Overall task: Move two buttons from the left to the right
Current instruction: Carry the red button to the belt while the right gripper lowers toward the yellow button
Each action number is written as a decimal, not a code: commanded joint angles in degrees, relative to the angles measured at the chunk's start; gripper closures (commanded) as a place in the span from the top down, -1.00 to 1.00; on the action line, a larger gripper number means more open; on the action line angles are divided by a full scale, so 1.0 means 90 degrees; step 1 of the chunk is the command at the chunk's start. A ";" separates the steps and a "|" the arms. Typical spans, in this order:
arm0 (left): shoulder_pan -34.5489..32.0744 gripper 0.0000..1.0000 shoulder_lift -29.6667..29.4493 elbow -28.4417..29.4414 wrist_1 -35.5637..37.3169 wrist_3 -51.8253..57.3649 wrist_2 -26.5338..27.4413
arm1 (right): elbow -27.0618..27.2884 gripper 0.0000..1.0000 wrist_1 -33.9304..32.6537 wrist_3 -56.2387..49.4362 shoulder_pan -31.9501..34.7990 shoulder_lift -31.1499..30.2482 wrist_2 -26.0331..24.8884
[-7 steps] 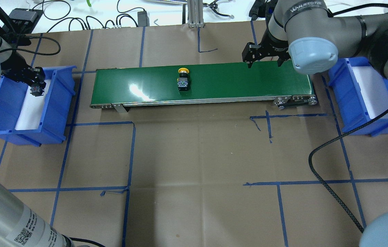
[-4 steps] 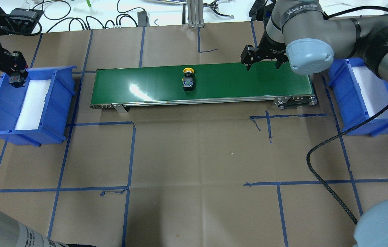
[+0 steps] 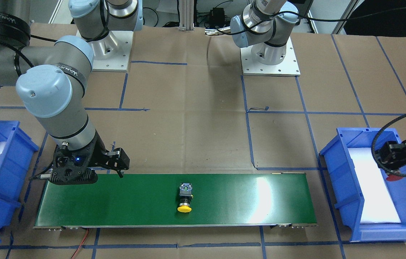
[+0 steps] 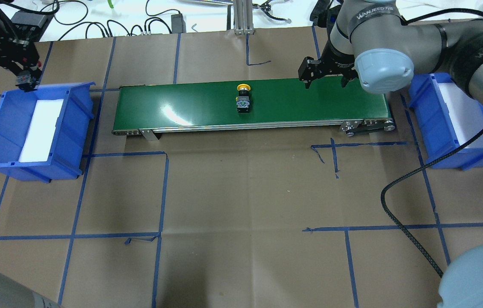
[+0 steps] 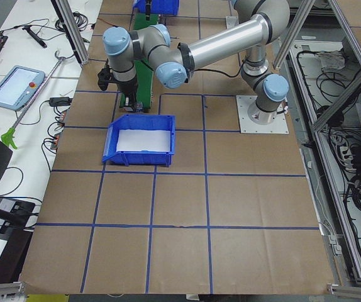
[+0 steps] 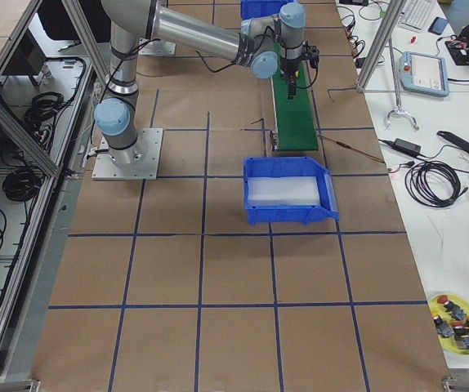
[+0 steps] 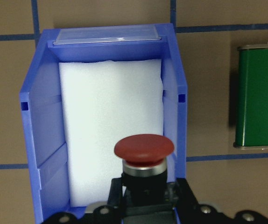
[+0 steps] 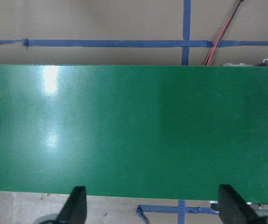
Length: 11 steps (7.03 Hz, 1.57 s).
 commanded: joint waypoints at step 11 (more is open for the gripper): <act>-0.1911 -1.00 -0.1114 -0.1348 0.2556 -0.1771 -0.0060 | -0.0019 1.00 -0.0010 0.0010 -0.0039 0.0342 -0.0024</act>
